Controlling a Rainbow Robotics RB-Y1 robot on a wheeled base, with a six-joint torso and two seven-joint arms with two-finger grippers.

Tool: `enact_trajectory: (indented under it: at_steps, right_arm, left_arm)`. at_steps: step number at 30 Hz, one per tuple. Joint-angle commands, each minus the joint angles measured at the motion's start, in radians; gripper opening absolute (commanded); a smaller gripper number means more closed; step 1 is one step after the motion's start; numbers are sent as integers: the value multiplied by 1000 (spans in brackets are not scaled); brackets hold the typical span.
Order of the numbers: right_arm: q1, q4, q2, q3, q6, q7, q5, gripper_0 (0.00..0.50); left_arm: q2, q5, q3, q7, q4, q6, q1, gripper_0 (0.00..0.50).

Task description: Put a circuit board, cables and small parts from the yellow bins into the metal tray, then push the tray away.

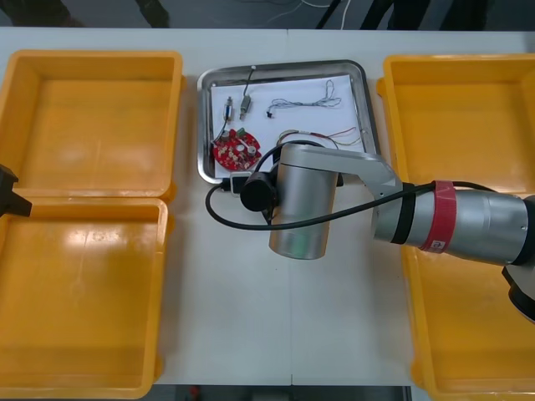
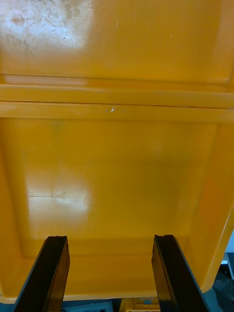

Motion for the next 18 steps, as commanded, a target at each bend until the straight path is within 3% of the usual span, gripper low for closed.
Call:
enact_trajectory:
  at_steps: [1, 12, 18]
  right_arm:
    - [-60, 33, 19, -7, -22, -23, -6, 0]
    - [-98, 93, 20, -18, -58, -23, -9, 0]
    - [-121, 135, 22, -42, -91, -18, -81, 0]
  left_arm:
    - [46, 8, 32, 17, -25, 7, 17, 500]
    - [46, 8, 32, 17, -25, 7, 17, 500]
    - [46, 8, 32, 17, -25, 7, 17, 500]
